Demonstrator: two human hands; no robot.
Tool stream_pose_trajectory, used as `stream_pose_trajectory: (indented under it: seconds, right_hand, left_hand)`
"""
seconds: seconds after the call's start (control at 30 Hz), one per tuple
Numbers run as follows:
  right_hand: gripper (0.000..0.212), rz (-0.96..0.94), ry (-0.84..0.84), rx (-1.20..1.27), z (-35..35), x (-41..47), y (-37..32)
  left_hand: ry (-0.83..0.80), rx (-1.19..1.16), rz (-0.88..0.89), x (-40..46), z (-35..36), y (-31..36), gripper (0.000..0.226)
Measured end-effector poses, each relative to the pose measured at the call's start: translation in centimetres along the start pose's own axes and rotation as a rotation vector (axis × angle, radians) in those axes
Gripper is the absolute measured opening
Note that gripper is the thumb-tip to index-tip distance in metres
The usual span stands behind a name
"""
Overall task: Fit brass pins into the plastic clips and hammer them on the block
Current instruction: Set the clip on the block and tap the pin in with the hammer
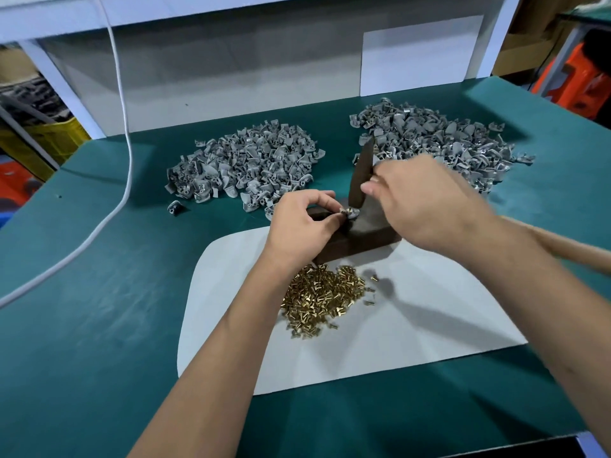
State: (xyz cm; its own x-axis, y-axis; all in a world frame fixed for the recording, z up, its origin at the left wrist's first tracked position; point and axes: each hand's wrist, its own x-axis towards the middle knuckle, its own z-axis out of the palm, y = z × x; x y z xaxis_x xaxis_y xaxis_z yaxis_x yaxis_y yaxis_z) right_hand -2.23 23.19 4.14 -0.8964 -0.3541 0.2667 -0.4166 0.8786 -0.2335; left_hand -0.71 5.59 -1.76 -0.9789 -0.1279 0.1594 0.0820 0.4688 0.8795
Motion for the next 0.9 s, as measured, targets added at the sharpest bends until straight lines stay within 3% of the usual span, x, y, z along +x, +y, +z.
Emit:
stream_pose_trajectory:
  seconds: [0.07, 0.1, 0.2, 0.27, 0.37, 0.4, 0.53, 0.6, 0.67, 0.7, 0.8, 0.9]
  right_hand:
    - [0.025, -0.019, 0.161, 0.061, 0.1, -0.1, -0.1]
    - [0.025, -0.030, 0.164, 0.065, 0.4, -0.2, -0.3]
    - [0.025, -0.010, -0.046, -0.042, 0.9, -0.2, -0.7]
    - [0.025, -0.027, -0.050, -0.088, 0.1, 0.4, -0.6]
    - [0.023, -0.036, 0.185, 0.005, -0.2, 0.3, -0.5]
    - [0.022, -0.041, 0.187, 0.028, 0.2, 0.1, -0.7]
    - [0.024, -0.008, -0.063, -0.059, 0.8, 0.0, -0.5]
    - [0.025, -0.014, 0.008, -0.089, -0.2, 0.4, 0.1]
    - [0.026, 0.008, 0.219, 0.016, -0.3, 0.3, 0.0]
    - [0.026, 0.006, 0.242, 0.059, -0.1, 0.2, -0.3]
    - [0.026, 0.010, -0.051, -0.047, 1.3, -0.1, -0.8]
    - [0.026, 0.002, -0.042, -0.119, -0.2, 0.6, -0.2]
  left_hand:
    - [0.003, 0.012, 0.010, 0.1, 0.0, -0.1, 0.013]
    - [0.004, 0.008, 0.011, 0.2, 0.0, -0.2, 0.013]
    - [-0.002, -0.021, -0.008, 0.1, 0.0, -0.2, 0.009]
    - [0.003, -0.015, -0.013, 0.0, 0.0, -0.2, 0.008]
    - [0.008, 0.006, -0.006, 0.1, 0.0, -0.2, 0.010]
    - [0.009, 0.005, -0.005, 0.2, 0.0, -0.3, 0.011]
    - [0.003, 0.004, -0.016, 0.1, 0.0, -0.1, 0.007]
    - [0.009, 0.009, -0.022, 0.1, -0.1, -0.2, 0.004]
    - [0.010, 0.010, -0.021, 0.1, -0.1, -0.3, 0.004]
    - [0.008, 0.006, -0.019, 0.2, -0.1, -0.3, 0.005]
    - [0.002, -0.019, -0.016, 0.0, -0.1, -0.1, 0.006]
    - [0.001, -0.015, -0.015, -0.1, -0.2, 0.0, 0.010]
